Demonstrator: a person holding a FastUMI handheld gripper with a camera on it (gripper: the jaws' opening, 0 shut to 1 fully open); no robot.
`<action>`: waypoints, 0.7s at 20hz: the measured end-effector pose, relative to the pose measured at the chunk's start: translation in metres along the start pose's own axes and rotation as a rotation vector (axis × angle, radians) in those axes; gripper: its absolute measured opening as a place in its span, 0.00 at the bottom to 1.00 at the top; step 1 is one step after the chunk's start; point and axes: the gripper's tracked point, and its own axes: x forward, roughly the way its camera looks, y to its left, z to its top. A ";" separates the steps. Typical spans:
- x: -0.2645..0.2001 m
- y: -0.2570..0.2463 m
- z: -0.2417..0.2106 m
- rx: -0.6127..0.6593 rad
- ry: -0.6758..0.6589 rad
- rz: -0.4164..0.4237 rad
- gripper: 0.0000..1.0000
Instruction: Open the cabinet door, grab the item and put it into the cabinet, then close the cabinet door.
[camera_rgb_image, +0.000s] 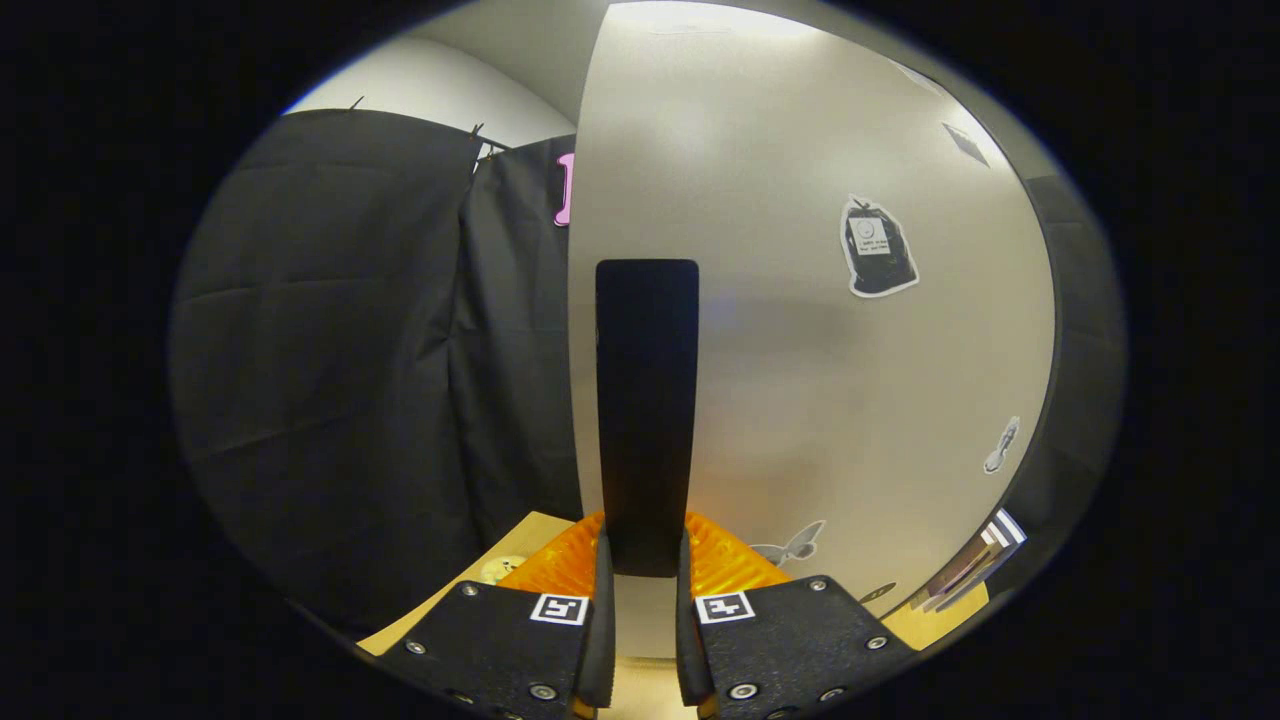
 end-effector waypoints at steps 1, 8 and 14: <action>-0.003 -0.001 0.000 -0.007 -0.011 0.007 0.25; -0.032 -0.003 -0.004 -0.003 -0.056 0.049 0.25; -0.041 -0.011 -0.007 -0.032 -0.053 0.169 0.25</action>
